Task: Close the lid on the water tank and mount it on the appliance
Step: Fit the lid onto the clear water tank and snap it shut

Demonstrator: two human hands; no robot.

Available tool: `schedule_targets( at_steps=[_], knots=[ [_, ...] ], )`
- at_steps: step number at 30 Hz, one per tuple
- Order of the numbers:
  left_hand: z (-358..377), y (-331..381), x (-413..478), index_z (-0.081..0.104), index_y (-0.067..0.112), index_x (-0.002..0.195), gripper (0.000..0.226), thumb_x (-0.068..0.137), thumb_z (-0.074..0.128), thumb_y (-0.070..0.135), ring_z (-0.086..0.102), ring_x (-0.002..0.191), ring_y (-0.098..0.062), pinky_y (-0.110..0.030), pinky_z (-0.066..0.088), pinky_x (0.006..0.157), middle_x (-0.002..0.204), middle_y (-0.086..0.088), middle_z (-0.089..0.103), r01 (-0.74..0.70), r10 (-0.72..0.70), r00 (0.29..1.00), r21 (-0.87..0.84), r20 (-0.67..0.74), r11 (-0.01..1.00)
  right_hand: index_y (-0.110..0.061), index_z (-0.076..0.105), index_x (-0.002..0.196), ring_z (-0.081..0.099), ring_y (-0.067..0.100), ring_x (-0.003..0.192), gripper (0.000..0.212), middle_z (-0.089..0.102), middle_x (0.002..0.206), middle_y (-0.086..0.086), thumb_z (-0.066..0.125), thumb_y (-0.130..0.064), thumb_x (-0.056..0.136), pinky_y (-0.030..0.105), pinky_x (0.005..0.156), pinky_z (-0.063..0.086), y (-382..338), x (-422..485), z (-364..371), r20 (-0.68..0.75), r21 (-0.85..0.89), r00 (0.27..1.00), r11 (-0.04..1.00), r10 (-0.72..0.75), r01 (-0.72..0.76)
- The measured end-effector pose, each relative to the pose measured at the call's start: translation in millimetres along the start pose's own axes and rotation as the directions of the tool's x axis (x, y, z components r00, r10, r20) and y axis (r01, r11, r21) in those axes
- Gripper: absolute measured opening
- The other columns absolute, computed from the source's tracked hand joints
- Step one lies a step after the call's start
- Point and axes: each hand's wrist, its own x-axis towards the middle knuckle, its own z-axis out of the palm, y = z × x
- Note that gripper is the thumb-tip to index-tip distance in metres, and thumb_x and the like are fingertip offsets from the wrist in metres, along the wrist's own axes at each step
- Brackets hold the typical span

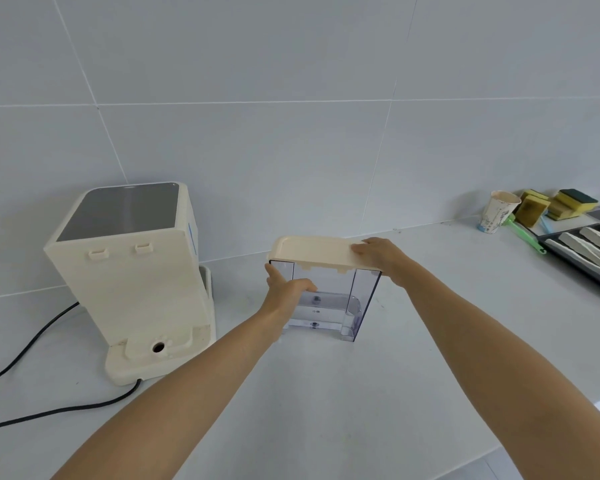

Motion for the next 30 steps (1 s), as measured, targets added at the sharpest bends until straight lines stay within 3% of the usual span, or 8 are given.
schedule_targets(
  at_steps=[5, 7, 12, 14, 19, 22, 27, 30],
  knots=[
    [-7, 6, 3, -0.020, 0.025, 0.142, 0.095, 0.082, 0.054, 0.020, 0.015, 0.142, -0.026, -0.041, 0.020, 0.112, 0.158, -0.002, -0.004, 0.002, -0.002, 1.000, 0.027, -0.017, 1.000, -0.007, 0.051, 0.085, 0.041, 0.020, 0.070, 0.019, 0.044, 0.081, 0.008, 0.051, -0.026, 0.086, 0.024, 0.055, 0.028, 4, -3, 4, -0.026, -0.026, 1.000, 1.000, -0.003, 0.002],
    [-10, 10, 6, -0.019, 0.023, 0.142, 0.093, 0.083, 0.053, 0.025, 0.017, 0.142, -0.026, -0.039, 0.022, 0.110, 0.158, -0.003, -0.001, 0.008, -0.007, 0.999, 0.035, -0.032, 0.999, -0.008, 0.047, 0.073, 0.039, 0.016, 0.060, 0.023, 0.041, 0.068, 0.003, 0.054, -0.026, 0.085, 0.022, 0.054, 0.029, 7, -6, 4, -0.016, 0.005, 1.000, 1.000, 0.003, -0.003],
    [-13, 17, 14, -0.019, 0.021, 0.142, 0.093, 0.084, 0.048, 0.050, 0.019, 0.141, -0.029, -0.041, 0.022, 0.111, 0.158, -0.006, 0.006, 0.028, -0.020, 0.996, 0.095, -0.085, 0.995, -0.006, 0.055, 0.086, 0.052, 0.022, 0.079, 0.019, 0.053, 0.080, 0.006, 0.058, -0.025, 0.084, 0.034, 0.077, 0.050, 17, -21, 5, 0.023, 0.085, 1.000, 0.996, -0.008, 0.006],
    [-14, 20, 18, -0.017, 0.020, 0.143, 0.094, 0.083, 0.048, 0.053, 0.021, 0.141, -0.029, -0.042, 0.022, 0.111, 0.157, -0.007, 0.010, 0.026, -0.016, 0.996, 0.100, -0.092, 0.995, -0.004, 0.056, 0.086, 0.054, 0.025, 0.079, 0.021, 0.056, 0.088, 0.012, 0.060, -0.025, 0.083, 0.034, 0.074, 0.050, 19, -29, 7, 0.038, 0.101, 0.999, 0.995, -0.016, 0.012],
    [-19, 26, 30, 0.017, 0.015, 0.136, 0.071, 0.082, 0.058, 0.038, 0.041, 0.121, -0.019, -0.032, 0.031, 0.092, 0.137, -0.002, 0.041, -0.031, 0.034, 0.999, 0.062, -0.042, 0.998, -0.005, 0.054, 0.080, 0.056, 0.021, 0.066, 0.025, 0.058, 0.086, 0.012, 0.065, -0.027, 0.079, 0.028, 0.059, 0.046, 19, -50, 17, 0.089, 0.097, 0.996, 0.995, -0.006, -0.003],
    [-22, 29, 35, 0.025, 0.016, 0.133, 0.063, 0.083, 0.062, 0.024, 0.040, 0.105, -0.013, -0.030, 0.030, 0.088, 0.119, 0.004, 0.044, -0.038, 0.037, 0.999, 0.049, 0.015, 0.998, -0.006, 0.056, 0.080, 0.057, 0.017, 0.062, 0.027, 0.059, 0.074, 0.007, 0.065, -0.030, 0.078, 0.025, 0.057, 0.044, 14, -63, 27, 0.122, 0.009, 0.992, 1.000, 0.019, -0.020],
    [-33, 38, 43, 0.042, 0.022, 0.129, 0.055, 0.079, 0.065, 0.022, 0.045, 0.124, -0.023, -0.045, 0.029, 0.109, 0.129, 0.001, 0.053, 0.016, -0.033, 0.989, 0.119, 0.145, 0.993, -0.004, 0.057, 0.085, 0.057, 0.021, 0.074, 0.032, 0.059, 0.077, 0.007, 0.063, -0.035, 0.079, 0.025, 0.061, 0.043, 4, -76, 46, 0.195, -0.075, 0.979, 0.996, 0.064, -0.050],
    [-36, 45, 42, 0.051, 0.018, 0.120, 0.038, 0.083, 0.060, 0.014, 0.052, 0.110, -0.025, -0.039, 0.044, 0.093, 0.108, -0.001, 0.059, -0.004, -0.032, 0.976, 0.168, 0.214, 0.986, -0.005, 0.055, 0.087, 0.056, 0.022, 0.074, 0.034, 0.059, 0.084, 0.009, 0.062, -0.038, 0.079, 0.025, 0.060, 0.042, -1, -81, 54, 0.231, -0.082, 0.971, 0.996, 0.063, -0.045]
  ],
)
